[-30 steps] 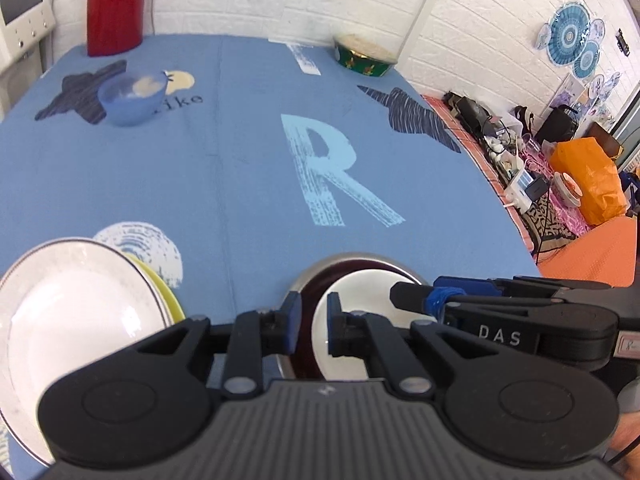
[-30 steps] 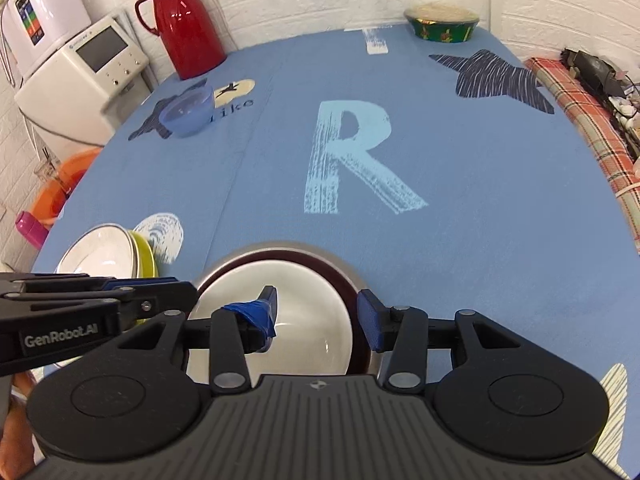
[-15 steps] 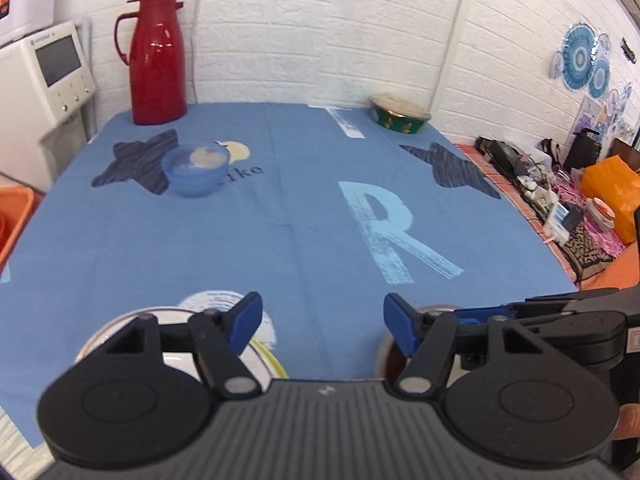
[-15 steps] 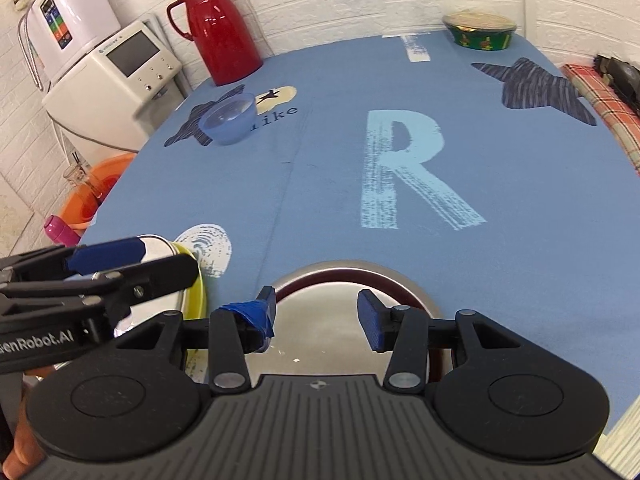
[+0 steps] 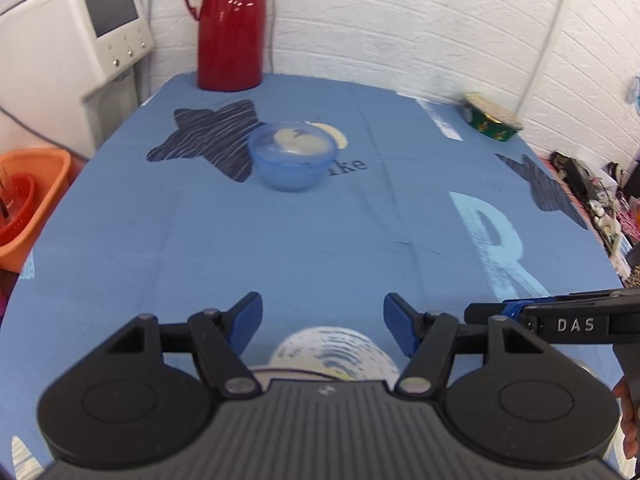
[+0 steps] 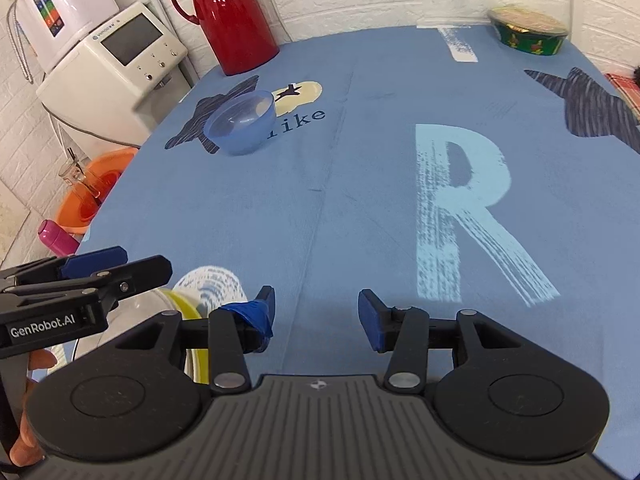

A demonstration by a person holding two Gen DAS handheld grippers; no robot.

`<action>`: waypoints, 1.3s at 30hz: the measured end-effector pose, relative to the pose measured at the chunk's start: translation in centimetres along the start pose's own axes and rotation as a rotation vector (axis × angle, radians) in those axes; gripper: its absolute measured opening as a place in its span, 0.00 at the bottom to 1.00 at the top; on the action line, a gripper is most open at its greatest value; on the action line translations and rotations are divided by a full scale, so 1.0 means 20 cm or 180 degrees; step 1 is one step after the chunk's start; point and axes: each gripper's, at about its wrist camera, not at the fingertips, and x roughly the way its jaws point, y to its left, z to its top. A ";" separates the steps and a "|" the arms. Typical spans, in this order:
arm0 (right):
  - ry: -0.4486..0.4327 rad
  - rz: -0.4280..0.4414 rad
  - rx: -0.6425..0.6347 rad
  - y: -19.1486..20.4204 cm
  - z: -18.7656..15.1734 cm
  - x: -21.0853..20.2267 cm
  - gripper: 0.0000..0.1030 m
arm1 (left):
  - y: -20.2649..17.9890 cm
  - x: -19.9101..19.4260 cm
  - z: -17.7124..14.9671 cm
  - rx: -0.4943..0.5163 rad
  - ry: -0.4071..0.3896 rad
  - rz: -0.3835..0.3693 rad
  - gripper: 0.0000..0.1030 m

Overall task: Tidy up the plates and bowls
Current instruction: 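Move both tools to the blue plastic bowl and close the right tool on its rim, then close the left tool on the blue bowl rim while the right tool holds it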

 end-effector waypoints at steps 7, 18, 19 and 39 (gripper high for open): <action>0.0167 0.0078 0.0281 0.02 0.17 0.20 0.30 | 0.20 0.13 0.16 -0.0178 0.0003 0.0075 0.64; -0.0125 0.0322 0.0136 0.14 0.56 0.37 0.30 | 0.46 0.42 0.55 -0.0564 -0.0026 -0.0093 0.64; -0.0162 0.0331 0.0102 0.17 0.60 0.39 0.30 | 0.47 0.46 0.57 -0.0604 -0.0003 -0.0107 0.64; 0.0004 0.0177 -0.0227 0.35 0.80 0.89 0.26 | 0.49 0.82 0.64 -0.0567 0.0214 0.0029 0.11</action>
